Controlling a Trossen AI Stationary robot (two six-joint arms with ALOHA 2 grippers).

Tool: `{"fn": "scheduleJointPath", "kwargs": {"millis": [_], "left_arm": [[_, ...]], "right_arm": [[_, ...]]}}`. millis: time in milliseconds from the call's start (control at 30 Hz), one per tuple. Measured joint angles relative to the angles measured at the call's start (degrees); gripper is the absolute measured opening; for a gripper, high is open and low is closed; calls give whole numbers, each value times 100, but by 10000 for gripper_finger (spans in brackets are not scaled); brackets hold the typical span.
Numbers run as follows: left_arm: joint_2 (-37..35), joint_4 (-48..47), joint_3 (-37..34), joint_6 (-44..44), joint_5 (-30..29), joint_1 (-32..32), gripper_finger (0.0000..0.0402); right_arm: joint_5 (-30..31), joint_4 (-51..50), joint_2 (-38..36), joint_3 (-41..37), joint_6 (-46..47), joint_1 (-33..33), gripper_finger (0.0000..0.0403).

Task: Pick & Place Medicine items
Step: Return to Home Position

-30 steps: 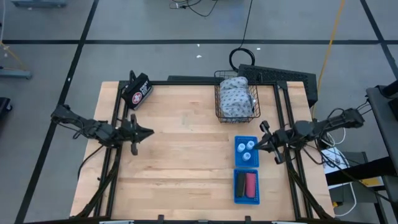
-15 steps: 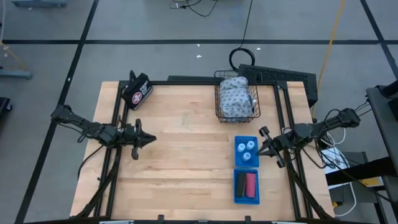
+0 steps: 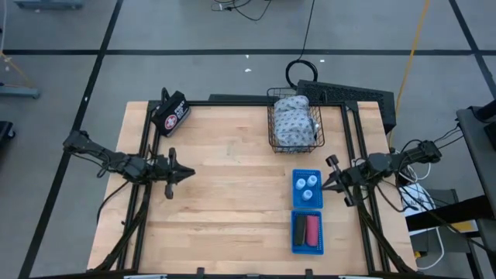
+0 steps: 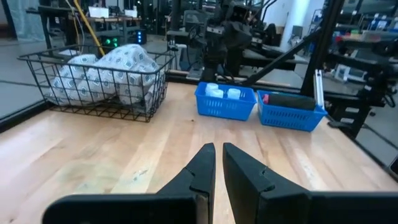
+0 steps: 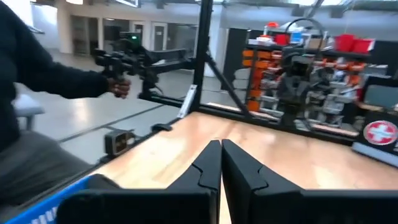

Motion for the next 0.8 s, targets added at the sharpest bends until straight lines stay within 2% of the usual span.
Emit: {"fn": "scheduleJointPath", "kwargs": {"millis": [167,800], "left_arm": [[76,-8,0,75,-5,0,37],[77,41,-1,-37,-10,0,37]], "right_arm": [[292,-126,55,0,-256,-10,4],[294,-64,52,-4,-236,-10,4]]}}
